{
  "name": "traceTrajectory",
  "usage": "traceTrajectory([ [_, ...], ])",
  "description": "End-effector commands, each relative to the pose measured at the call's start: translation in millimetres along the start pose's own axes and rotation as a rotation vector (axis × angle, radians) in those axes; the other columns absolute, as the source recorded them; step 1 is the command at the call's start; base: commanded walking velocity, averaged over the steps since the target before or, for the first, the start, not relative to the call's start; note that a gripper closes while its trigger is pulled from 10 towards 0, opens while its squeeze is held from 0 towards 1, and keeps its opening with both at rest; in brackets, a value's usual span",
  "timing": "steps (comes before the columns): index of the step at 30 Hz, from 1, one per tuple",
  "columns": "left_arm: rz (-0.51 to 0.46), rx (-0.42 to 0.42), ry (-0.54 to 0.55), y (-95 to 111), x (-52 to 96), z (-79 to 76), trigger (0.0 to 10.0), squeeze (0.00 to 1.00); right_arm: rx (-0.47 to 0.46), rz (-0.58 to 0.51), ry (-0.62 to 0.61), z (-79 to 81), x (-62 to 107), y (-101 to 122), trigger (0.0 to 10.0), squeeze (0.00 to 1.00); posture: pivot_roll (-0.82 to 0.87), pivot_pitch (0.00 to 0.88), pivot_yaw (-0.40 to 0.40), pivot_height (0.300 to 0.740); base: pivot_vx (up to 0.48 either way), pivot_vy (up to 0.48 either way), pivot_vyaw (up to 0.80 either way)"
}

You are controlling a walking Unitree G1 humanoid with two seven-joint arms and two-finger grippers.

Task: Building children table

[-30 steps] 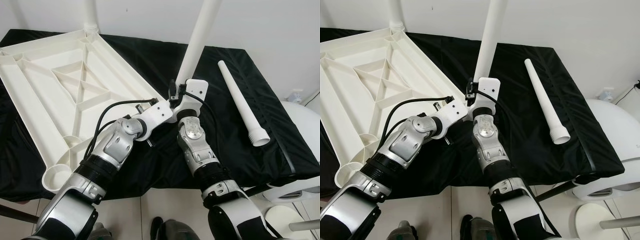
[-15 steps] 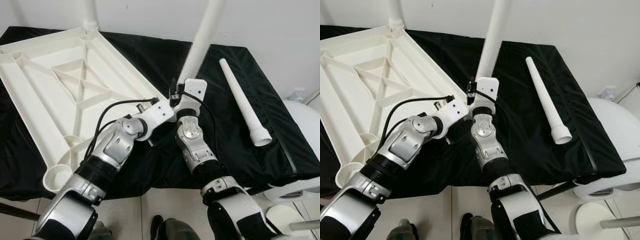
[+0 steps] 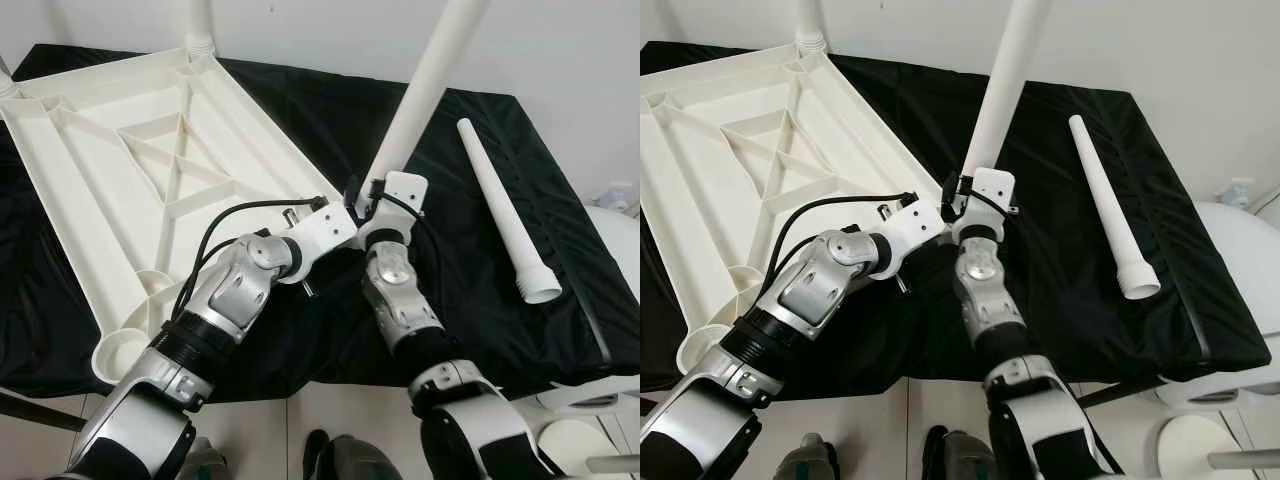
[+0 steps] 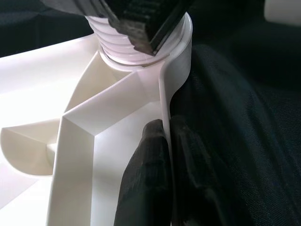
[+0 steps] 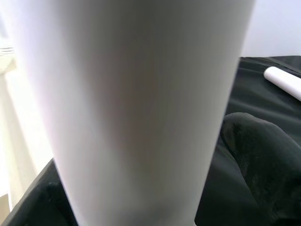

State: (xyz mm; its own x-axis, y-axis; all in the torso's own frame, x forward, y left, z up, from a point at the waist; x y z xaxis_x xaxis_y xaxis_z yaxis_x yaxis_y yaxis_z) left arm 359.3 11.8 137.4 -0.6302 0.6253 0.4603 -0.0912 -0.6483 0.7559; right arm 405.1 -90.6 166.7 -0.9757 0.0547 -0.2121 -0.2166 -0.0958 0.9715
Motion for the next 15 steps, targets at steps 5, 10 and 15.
traceTrajectory([
  [5,0.095,0.018,0.008,-29,-1.9,1.4,10.0,0.00,-0.043,-0.004,0.078,-16.4,7.4,-2,10.0,0.00,0.08,0.092,-0.102,0.740,0.000,0.000,0.00],
  [10,0.094,0.015,0.007,-29,-2.2,1.7,10.0,0.00,-0.059,-0.019,0.133,-14.1,10.7,2,10.0,0.00,0.07,0.090,-0.100,0.740,0.000,0.000,0.00],
  [15,0.106,0.007,0.005,-34,-2.6,2.2,10.0,0.00,-0.075,-0.048,0.274,-13.1,21.6,12,10.0,0.00,0.07,0.081,-0.093,0.740,0.000,0.000,0.00],
])
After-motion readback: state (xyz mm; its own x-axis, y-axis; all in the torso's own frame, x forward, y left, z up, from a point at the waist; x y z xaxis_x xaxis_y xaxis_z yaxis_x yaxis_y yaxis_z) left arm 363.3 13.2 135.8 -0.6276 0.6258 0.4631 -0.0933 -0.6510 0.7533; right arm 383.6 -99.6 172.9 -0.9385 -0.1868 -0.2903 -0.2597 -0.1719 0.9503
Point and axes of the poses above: a point about 5 cm out from each wrist's last joint towards the gripper, its own x axis pointing back from the gripper into the wrist, its own y axis along the axis of the wrist's last joint, z = x × y, the point moved 5 cm from there along -x, pointing out of the wrist towards the gripper, and after that the axes turned 2 degrees about -x, right-handed, at the moved point
